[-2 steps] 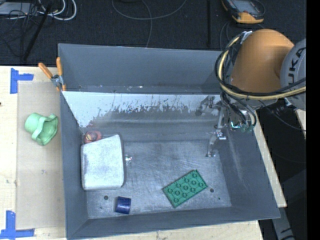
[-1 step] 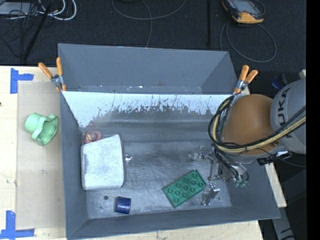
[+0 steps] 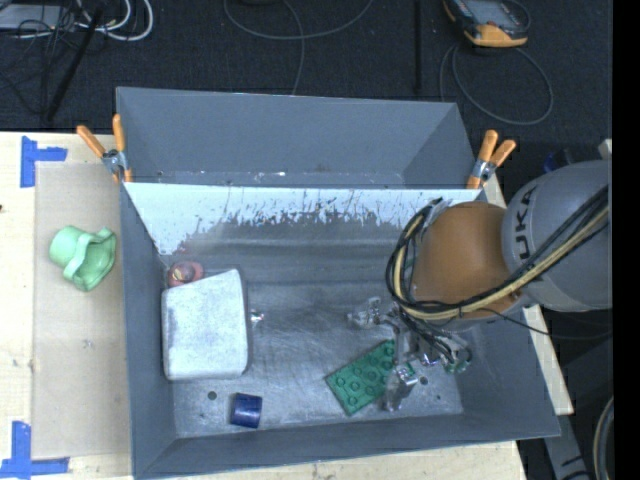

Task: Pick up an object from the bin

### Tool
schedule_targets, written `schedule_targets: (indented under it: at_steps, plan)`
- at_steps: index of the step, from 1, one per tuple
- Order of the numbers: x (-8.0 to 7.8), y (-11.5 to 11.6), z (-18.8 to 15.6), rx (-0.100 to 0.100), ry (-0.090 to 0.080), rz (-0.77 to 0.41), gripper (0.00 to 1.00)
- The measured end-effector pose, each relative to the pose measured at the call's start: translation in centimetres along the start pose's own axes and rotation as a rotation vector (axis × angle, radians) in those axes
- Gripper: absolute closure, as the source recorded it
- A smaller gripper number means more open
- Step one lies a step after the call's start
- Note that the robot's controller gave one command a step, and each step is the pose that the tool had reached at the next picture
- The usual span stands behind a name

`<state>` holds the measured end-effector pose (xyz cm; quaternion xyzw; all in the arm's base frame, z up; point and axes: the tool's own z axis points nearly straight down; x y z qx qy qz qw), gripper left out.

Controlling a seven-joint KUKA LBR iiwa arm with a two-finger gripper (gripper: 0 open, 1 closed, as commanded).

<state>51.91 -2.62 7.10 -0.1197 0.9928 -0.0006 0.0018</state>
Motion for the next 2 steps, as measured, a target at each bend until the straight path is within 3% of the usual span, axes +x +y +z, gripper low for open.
schedule_targets:
  at_steps: [1,2]
  plan:
    - [-0.2,0.0,-0.4,0.001,-0.006,-0.003,1.0]
    - [-1.1,1.6,-14.3,0.0,-0.004,-0.036,1.0]
